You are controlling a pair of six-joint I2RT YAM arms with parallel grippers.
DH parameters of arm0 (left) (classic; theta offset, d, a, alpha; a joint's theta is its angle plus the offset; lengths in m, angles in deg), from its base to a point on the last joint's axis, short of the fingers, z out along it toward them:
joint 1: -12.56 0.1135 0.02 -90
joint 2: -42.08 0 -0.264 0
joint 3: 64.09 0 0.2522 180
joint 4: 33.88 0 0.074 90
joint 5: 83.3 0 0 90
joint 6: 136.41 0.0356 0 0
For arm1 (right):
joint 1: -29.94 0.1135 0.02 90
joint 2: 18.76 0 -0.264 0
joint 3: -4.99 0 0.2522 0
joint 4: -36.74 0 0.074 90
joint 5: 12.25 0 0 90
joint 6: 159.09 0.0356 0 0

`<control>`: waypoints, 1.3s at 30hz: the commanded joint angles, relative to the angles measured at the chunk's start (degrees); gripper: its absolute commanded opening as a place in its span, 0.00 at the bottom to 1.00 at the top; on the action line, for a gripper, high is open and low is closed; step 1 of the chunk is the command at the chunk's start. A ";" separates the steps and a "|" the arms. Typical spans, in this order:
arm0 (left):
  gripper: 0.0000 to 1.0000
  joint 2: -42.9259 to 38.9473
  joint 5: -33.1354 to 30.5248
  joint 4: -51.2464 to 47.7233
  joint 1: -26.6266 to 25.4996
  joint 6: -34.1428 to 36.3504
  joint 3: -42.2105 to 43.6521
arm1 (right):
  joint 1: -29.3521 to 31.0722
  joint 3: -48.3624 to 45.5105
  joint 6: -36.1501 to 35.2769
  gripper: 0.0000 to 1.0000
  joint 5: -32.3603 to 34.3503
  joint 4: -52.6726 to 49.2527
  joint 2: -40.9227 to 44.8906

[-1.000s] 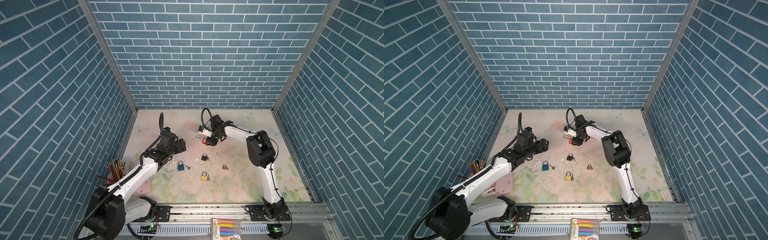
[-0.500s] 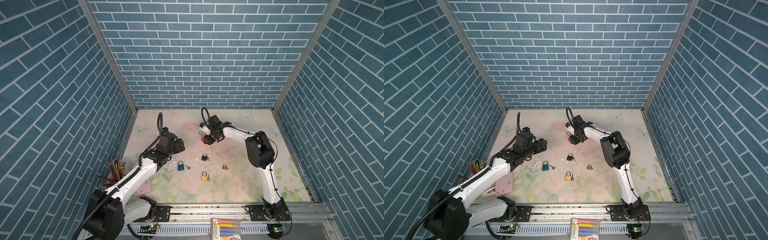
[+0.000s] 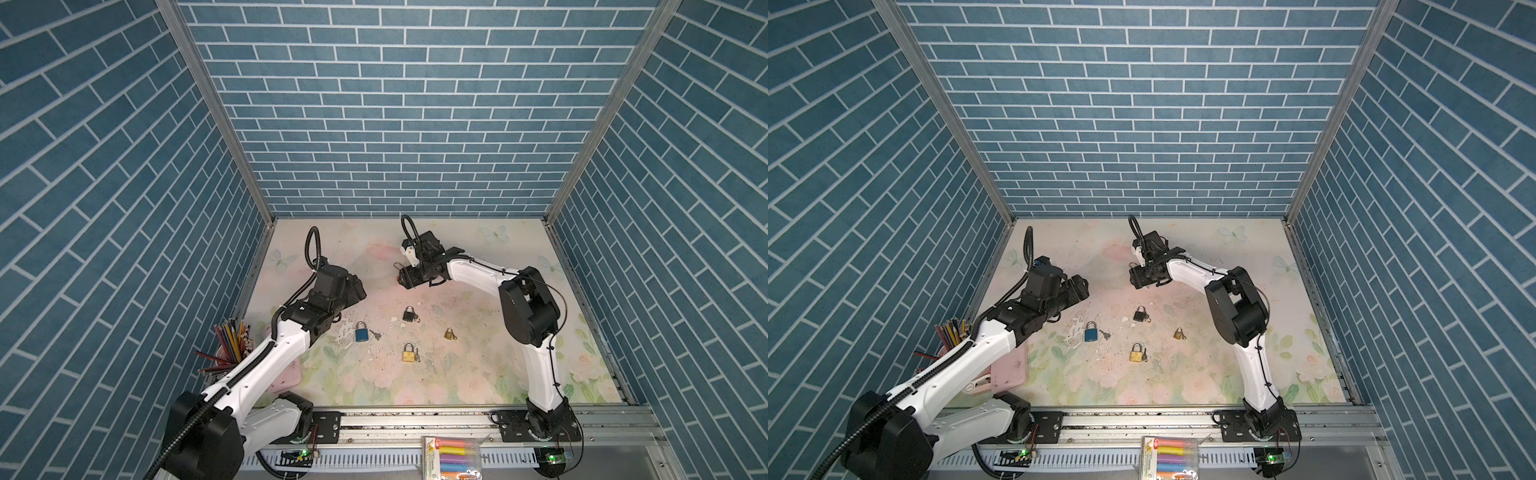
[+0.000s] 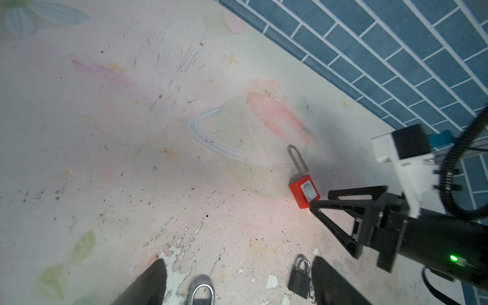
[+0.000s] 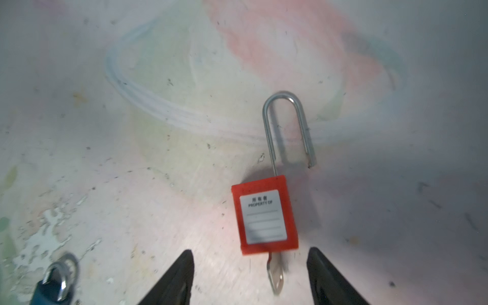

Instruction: Lock with the key

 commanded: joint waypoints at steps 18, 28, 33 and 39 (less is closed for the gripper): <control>0.83 38.32 -9.34 -18.69 -15.65 -24.93 -38.83 | -6.31 -46.05 -1.82 0.68 14.12 26.97 46.00; 0.80 58.72 -10.51 -33.64 -17.79 -29.21 -61.01 | -6.97 -50.99 -2.04 0.68 13.95 27.38 50.29; 0.79 63.61 -11.75 -34.61 -17.72 -28.84 -65.04 | -7.16 -51.59 -2.05 0.68 12.86 28.17 50.59; 0.75 68.60 -12.70 -36.25 -17.40 -29.20 -68.99 | -7.15 -51.18 -1.86 0.68 11.28 28.53 49.61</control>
